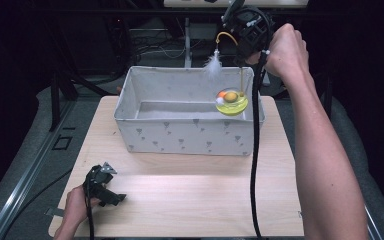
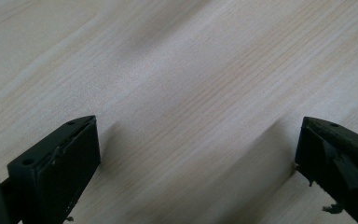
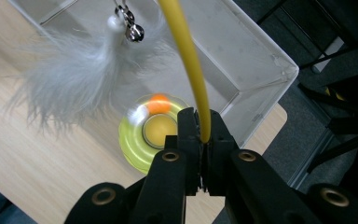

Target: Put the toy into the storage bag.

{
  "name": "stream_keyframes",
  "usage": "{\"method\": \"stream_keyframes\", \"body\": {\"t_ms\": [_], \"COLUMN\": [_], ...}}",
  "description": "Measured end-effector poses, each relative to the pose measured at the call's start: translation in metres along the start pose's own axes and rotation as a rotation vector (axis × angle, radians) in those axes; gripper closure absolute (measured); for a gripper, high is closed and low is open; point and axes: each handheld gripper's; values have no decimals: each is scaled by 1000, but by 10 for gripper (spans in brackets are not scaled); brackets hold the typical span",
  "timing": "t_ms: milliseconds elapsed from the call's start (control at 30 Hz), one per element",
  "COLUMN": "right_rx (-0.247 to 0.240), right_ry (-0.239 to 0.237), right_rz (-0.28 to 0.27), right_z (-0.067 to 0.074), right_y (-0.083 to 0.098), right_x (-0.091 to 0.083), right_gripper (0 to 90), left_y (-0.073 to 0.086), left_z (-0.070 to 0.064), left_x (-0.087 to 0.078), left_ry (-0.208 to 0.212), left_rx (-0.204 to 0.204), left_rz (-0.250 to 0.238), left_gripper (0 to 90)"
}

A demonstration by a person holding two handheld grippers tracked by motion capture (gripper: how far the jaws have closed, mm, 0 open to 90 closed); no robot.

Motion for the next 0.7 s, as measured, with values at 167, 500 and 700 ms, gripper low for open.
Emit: {"method": "stream_keyframes", "body": {"t_ms": [167, 500, 700], "right_rx": [22, 62, 92], "right_ry": [-2, 0, -11], "right_rz": [1, 9, 25], "right_z": [-2, -5, -7], "right_y": [-5, -12, -9], "right_x": [12, 37, 59], "right_gripper": [877, 877, 877], "left_y": [0, 0, 0], "left_z": [0, 0, 0], "left_x": [0, 0, 0], "left_ry": [1, 5, 3], "left_rx": [0, -1, 0], "left_rz": [0, -3, -8], "left_gripper": [0, 0, 0]}}
Point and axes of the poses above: each handheld gripper's, and its own axes: x roughly forward along the jaws, y roughly out of its underside, z roughly to its left, and after that the axes turned 15 degrees about y, right-handed
